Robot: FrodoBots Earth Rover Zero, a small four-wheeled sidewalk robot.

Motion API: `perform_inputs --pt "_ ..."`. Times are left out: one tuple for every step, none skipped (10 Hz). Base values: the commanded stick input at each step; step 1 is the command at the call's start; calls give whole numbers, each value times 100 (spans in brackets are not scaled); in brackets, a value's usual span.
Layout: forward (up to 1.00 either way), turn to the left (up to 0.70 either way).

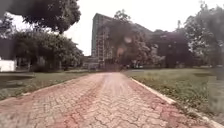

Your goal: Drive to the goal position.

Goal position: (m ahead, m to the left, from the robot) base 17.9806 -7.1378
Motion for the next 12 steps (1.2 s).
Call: perform_inputs --pt "70 0" --pt "70 0" --pt "70 0" --pt "70 0" --pt "70 0" --pt "70 0" --pt "70 0" --pt "70 0" --pt "70 0" --pt "70 0" --pt "70 0" --pt "70 0"
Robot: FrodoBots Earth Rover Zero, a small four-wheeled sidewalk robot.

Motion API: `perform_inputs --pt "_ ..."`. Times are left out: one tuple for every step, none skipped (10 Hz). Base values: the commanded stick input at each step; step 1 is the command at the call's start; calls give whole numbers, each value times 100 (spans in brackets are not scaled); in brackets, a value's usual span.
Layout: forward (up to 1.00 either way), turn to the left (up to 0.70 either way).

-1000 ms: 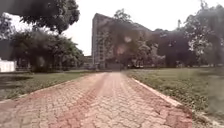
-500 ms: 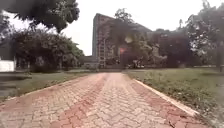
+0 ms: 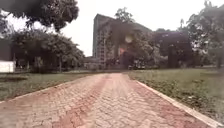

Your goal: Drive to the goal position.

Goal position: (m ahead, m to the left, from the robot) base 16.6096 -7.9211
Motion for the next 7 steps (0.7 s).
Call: perform_inputs --pt "70 0" --pt "70 0" --pt "70 0" --pt "70 0" --pt "70 0" --pt "70 0" --pt "70 0"
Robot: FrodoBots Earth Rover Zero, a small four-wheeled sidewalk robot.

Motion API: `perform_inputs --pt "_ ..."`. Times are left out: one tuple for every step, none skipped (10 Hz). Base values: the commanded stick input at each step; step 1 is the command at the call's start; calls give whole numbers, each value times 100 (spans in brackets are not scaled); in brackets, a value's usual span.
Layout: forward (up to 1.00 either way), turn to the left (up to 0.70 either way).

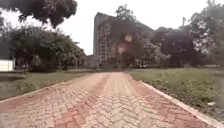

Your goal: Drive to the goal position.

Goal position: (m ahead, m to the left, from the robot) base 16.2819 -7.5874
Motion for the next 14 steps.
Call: perform_inputs --pt "70 0" --pt "70 -35" --pt "70 -35" --pt "70 -35" --pt "70 -35" --pt "70 0" --pt "70 0" --pt "70 0" --pt "70 0" --pt "70 0" --pt "70 0" --pt "70 0" --pt "70 0" --pt "70 0"
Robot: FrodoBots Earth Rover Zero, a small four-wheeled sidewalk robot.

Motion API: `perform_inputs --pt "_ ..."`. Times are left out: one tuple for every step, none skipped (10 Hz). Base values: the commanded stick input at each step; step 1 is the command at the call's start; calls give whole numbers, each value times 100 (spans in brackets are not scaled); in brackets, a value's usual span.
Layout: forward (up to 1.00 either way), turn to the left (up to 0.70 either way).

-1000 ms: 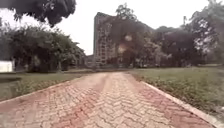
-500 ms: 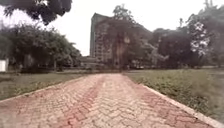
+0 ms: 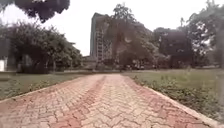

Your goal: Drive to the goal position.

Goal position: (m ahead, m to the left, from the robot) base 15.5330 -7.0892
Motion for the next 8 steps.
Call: perform_inputs --pt "70 0" --pt "70 0" --pt "70 0" --pt "70 0" --pt "70 0" --pt "70 0" --pt "70 0" --pt "70 0"
